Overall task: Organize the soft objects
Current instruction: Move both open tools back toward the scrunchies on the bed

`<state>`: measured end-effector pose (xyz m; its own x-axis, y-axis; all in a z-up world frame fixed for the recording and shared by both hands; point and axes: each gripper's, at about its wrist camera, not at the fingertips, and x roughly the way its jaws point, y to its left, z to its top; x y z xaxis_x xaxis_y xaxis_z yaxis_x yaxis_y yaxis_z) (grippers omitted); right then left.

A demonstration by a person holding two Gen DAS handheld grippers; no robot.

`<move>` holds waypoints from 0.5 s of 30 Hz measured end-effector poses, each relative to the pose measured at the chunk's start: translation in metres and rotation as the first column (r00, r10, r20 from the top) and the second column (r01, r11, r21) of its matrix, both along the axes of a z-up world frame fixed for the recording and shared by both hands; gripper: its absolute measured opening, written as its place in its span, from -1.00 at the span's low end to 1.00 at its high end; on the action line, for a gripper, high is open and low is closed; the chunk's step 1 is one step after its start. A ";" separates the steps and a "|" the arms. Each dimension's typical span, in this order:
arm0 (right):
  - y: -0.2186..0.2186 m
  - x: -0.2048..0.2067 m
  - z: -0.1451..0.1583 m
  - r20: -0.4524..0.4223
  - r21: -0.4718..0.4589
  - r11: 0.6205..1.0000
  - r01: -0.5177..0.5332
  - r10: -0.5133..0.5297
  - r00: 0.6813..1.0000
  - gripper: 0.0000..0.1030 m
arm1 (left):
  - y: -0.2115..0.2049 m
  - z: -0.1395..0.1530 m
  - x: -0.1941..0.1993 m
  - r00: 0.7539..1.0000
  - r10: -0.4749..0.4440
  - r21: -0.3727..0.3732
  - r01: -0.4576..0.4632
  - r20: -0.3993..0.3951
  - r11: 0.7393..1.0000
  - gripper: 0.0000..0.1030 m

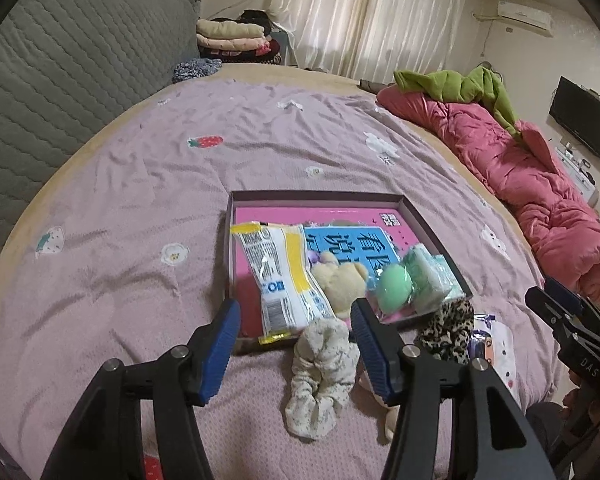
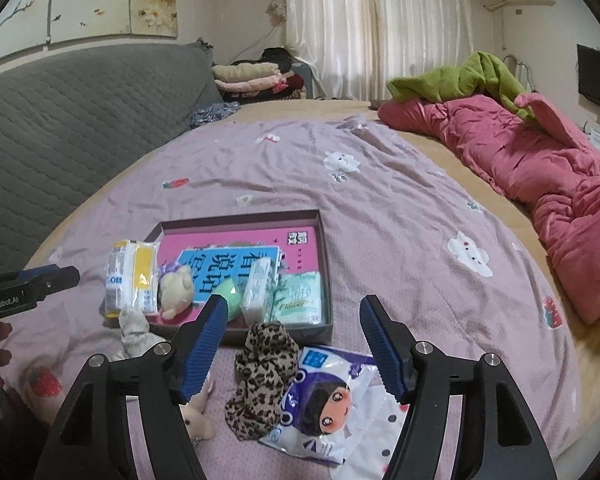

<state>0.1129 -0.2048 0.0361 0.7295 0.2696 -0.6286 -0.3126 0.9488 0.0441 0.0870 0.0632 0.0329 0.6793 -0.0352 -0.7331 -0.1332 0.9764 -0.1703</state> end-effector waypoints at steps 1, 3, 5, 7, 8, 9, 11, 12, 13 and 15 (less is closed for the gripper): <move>0.000 -0.002 -0.001 -0.001 -0.001 1.000 -0.007 0.007 1.000 0.37 | -0.001 -0.001 -0.001 1.000 -0.002 -0.003 0.002 -0.002 1.000 0.11; -0.001 -0.006 -0.003 -0.006 -0.007 1.000 -0.017 0.017 1.000 0.37 | -0.003 -0.003 -0.005 1.000 -0.005 -0.007 0.005 -0.006 1.000 0.11; -0.002 -0.010 -0.006 -0.014 -0.007 1.000 -0.028 0.028 0.999 0.37 | -0.005 -0.004 -0.007 1.000 -0.014 -0.006 0.014 -0.011 1.000 0.11; -0.002 -0.014 -0.009 -0.022 -0.016 0.999 -0.035 0.035 0.999 0.38 | -0.007 -0.007 -0.010 1.000 -0.018 -0.002 0.018 -0.019 1.000 0.11; -0.002 -0.016 -0.011 -0.026 -0.018 0.999 -0.041 0.041 0.999 0.39 | -0.007 -0.008 -0.011 1.000 -0.020 -0.004 0.020 -0.021 1.000 0.11; -0.001 -0.017 -0.012 -0.030 -0.020 0.999 -0.046 0.046 0.999 0.39 | -0.007 -0.009 -0.013 0.999 -0.021 -0.004 0.021 -0.026 1.000 0.11; 0.000 -0.019 -0.015 -0.036 -0.027 0.998 -0.052 0.051 0.998 0.39 | -0.007 -0.012 -0.015 0.999 -0.022 -0.005 0.022 -0.034 1.000 0.11; 0.000 -0.019 -0.016 -0.039 -0.029 0.998 -0.055 0.054 0.998 0.39 | -0.007 -0.013 -0.016 0.999 -0.023 -0.006 0.023 -0.036 1.000 0.11; 0.000 -0.020 -0.017 -0.041 -0.032 0.998 -0.055 0.054 0.998 0.40 | -0.007 -0.013 -0.017 0.999 -0.021 -0.006 0.021 -0.039 1.000 0.11; 0.000 -0.021 -0.018 -0.046 -0.027 0.998 -0.059 0.057 0.997 0.41 | -0.006 -0.015 -0.019 0.999 -0.023 -0.011 0.022 -0.042 1.000 0.11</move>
